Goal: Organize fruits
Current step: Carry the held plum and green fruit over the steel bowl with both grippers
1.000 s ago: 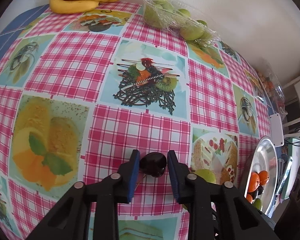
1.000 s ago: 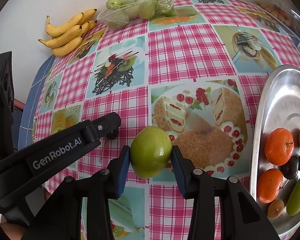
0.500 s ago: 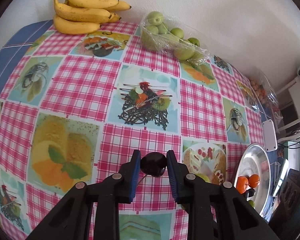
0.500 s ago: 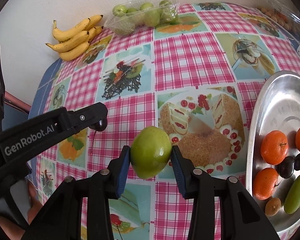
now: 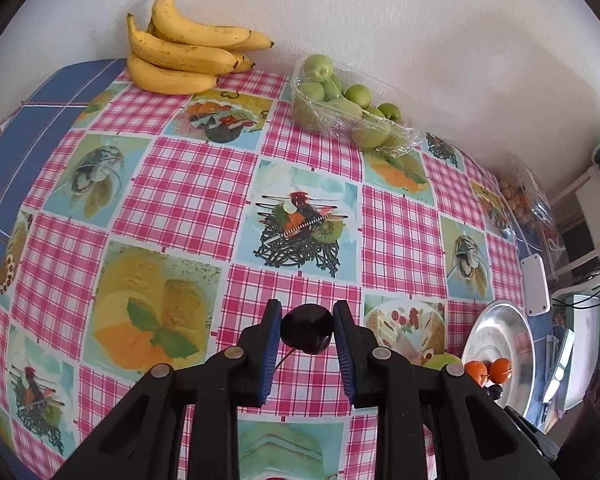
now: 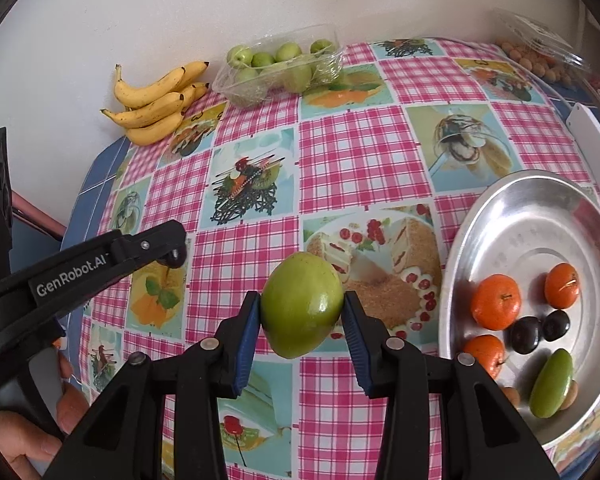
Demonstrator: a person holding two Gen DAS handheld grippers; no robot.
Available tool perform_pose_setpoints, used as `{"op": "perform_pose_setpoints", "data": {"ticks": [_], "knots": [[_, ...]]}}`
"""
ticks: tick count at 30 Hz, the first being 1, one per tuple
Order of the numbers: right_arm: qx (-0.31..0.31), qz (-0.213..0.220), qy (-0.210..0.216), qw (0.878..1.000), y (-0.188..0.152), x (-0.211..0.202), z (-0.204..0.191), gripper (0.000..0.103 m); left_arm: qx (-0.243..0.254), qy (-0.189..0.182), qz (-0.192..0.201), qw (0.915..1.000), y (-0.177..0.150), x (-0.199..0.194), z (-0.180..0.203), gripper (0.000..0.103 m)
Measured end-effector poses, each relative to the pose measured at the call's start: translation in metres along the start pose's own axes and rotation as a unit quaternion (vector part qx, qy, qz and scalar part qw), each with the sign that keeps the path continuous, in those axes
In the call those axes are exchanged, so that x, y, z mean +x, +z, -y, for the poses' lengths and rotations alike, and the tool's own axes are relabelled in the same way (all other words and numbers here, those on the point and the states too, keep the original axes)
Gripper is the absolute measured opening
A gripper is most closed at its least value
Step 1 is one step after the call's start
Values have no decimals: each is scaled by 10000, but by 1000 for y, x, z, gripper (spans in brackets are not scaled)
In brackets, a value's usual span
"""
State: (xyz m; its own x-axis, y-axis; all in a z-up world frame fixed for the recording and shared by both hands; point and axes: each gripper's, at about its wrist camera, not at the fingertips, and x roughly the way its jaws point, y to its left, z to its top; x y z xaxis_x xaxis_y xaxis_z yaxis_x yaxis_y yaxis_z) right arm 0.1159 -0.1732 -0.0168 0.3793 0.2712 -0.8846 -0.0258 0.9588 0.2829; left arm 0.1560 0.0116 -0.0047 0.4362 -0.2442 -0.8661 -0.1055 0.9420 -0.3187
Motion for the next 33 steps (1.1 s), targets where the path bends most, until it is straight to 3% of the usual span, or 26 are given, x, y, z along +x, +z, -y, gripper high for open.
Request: {"op": "perform_pose_setpoints", "data": {"ticks": [15, 33], "knots": [[275, -93, -269, 9992, 0, -11, 33, 43, 4, 64, -128, 9999, -10, 6, 11, 28], [877, 63, -424, 9952, 1, -34, 88, 43, 595, -96, -286, 9978, -32, 13, 72, 28]]}}
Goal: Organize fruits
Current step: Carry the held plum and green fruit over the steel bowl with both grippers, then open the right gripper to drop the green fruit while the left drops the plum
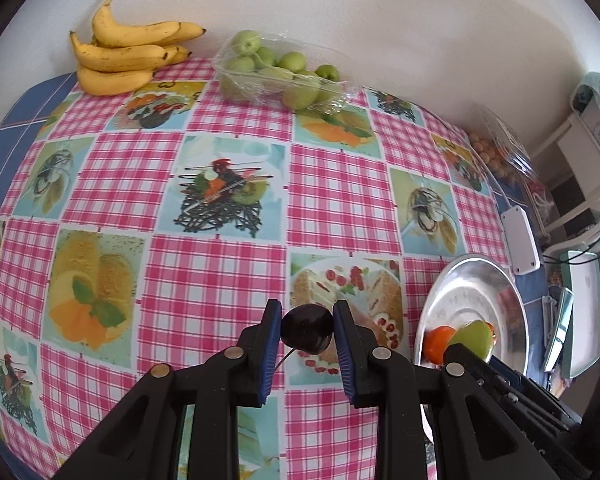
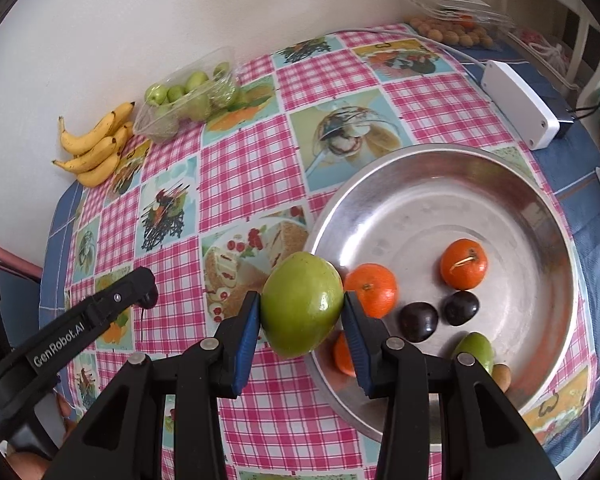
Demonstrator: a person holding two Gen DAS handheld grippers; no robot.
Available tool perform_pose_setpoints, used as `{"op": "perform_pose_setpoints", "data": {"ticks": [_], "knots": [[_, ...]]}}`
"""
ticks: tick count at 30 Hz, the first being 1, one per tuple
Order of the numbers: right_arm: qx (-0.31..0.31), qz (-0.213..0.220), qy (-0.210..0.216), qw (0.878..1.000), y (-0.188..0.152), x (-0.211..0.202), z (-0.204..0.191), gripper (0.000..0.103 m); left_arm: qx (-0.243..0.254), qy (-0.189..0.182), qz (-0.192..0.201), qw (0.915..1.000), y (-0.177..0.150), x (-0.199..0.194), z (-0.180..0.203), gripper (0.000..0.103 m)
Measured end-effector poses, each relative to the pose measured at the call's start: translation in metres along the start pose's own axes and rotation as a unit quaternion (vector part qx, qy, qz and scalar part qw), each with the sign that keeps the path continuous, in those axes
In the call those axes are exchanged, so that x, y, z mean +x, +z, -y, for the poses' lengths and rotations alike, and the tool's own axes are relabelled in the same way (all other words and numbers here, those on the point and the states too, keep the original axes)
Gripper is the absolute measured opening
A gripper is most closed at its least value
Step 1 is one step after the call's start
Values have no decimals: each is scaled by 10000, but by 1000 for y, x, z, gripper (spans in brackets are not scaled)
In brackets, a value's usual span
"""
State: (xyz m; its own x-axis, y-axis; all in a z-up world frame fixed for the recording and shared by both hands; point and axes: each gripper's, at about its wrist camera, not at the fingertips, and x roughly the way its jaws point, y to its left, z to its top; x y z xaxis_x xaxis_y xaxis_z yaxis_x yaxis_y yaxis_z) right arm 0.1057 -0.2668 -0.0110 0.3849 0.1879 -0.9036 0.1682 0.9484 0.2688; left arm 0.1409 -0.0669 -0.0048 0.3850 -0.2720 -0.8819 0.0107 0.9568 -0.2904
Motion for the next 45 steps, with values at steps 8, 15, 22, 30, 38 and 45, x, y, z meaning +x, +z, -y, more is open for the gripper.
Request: {"op": "perform_pose_setpoints", "data": {"ticks": [8, 15, 22, 30, 38, 45], "knots": [[448, 57, -39, 9990, 2, -8, 34, 43, 445, 16, -10, 9990, -8, 2, 34, 28], [754, 124, -81, 9970, 3, -14, 58, 43, 824, -3, -21, 9966, -16, 4, 64, 28], [991, 193, -163, 9948, 3, -21, 79, 43, 1165, -115, -108, 9931, -26, 9, 91, 28], [1117, 282, -211, 9931, 5, -25, 90, 43, 1341, -254, -166, 9905, -34, 19, 110, 28], [927, 364, -108, 9950, 8, -13, 85, 43, 1432, -239, -238, 9891, -39, 37, 115, 28], [743, 344, -130, 9966, 9, -2, 80, 43, 1488, -245, -318, 9881, -43, 48, 117, 28]]}}
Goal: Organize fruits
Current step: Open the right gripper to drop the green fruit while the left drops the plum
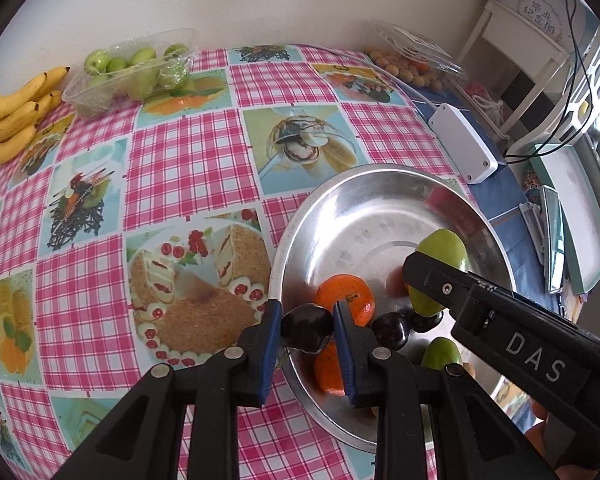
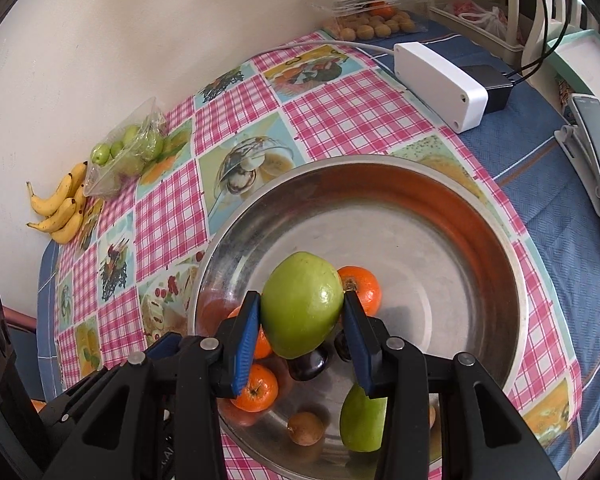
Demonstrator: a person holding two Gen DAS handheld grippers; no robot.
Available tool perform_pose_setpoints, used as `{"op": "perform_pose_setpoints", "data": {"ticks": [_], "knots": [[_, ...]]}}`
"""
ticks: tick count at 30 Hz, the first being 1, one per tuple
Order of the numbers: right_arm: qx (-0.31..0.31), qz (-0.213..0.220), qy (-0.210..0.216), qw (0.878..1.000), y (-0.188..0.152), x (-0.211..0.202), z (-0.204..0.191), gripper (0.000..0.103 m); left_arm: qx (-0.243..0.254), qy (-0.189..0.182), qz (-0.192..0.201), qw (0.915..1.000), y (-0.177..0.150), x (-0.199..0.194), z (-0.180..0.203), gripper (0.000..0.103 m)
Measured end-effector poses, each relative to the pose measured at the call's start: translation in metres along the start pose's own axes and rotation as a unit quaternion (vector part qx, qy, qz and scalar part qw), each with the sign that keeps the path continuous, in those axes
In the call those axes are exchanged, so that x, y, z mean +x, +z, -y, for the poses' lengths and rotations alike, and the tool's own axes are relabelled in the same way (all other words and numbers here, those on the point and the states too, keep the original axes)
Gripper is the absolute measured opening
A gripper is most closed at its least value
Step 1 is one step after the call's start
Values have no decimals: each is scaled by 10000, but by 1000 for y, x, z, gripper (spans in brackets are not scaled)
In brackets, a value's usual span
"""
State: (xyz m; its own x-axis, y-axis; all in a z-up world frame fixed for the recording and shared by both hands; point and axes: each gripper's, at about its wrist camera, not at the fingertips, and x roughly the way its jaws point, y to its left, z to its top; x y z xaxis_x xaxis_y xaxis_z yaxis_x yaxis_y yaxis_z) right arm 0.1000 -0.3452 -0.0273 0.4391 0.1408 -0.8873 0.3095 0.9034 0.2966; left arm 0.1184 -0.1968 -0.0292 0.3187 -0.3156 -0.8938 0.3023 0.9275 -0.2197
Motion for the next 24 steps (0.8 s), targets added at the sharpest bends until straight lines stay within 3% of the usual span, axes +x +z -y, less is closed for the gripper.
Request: {"op": "perform_pose_setpoints", "data": {"ticks": [24], "knots": [[-174, -85, -45, 9998, -1, 6, -7, 43, -117, -213, -162, 9996, 0, 4, -3, 30]]}}
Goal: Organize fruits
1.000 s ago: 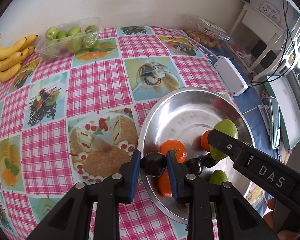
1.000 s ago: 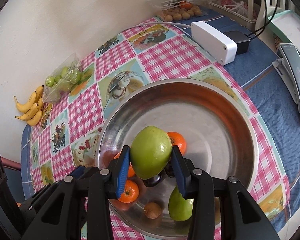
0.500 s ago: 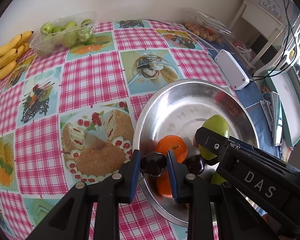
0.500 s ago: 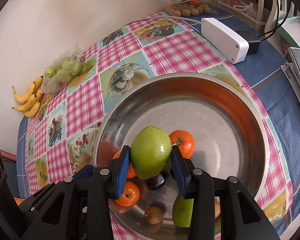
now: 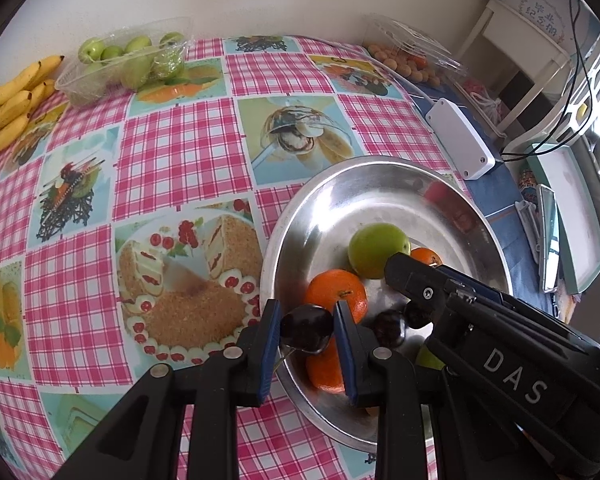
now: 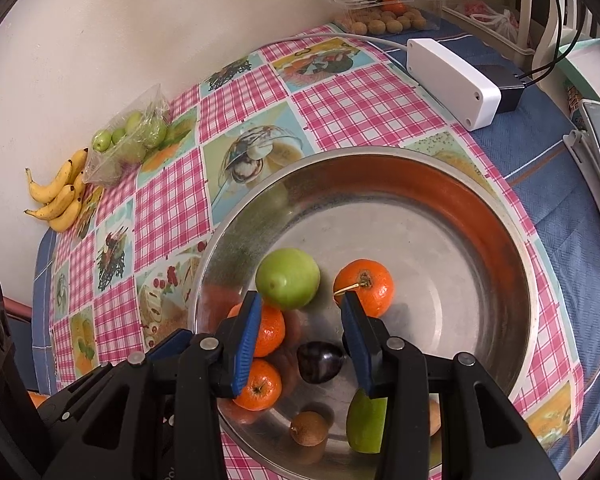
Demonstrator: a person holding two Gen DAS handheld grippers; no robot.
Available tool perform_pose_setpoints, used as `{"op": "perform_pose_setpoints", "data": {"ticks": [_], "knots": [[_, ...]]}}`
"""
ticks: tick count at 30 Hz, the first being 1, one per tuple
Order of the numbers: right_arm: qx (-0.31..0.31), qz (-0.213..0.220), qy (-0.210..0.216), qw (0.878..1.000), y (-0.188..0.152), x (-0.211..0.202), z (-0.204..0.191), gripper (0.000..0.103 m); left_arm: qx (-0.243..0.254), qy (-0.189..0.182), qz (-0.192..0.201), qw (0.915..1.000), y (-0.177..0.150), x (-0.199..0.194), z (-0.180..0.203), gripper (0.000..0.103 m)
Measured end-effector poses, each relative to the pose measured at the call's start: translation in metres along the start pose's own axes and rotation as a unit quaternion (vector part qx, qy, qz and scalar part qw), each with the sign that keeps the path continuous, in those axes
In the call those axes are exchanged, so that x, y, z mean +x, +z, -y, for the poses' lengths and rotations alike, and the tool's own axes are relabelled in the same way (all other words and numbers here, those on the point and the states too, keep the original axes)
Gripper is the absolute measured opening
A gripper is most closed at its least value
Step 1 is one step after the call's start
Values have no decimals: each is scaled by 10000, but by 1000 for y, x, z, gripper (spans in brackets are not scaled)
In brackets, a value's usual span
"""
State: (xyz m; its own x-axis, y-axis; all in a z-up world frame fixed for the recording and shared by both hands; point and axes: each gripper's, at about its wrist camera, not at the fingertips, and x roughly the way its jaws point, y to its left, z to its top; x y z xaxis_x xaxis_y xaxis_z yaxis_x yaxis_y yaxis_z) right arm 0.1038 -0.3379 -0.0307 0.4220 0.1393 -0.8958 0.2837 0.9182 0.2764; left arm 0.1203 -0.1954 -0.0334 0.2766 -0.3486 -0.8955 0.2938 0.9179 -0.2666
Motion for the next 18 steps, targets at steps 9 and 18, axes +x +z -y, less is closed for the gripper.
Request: {"op": "perform_pose_setpoints", "data": {"ticks": [9, 18], "knots": [[-71, 175, 6, 9998, 3, -13, -3, 43, -82, -57, 2, 10000, 1, -6, -2, 33], [-47, 154, 24, 9999, 3, -12, -2, 43, -213, -40, 97, 9997, 3, -13, -8, 53]]}}
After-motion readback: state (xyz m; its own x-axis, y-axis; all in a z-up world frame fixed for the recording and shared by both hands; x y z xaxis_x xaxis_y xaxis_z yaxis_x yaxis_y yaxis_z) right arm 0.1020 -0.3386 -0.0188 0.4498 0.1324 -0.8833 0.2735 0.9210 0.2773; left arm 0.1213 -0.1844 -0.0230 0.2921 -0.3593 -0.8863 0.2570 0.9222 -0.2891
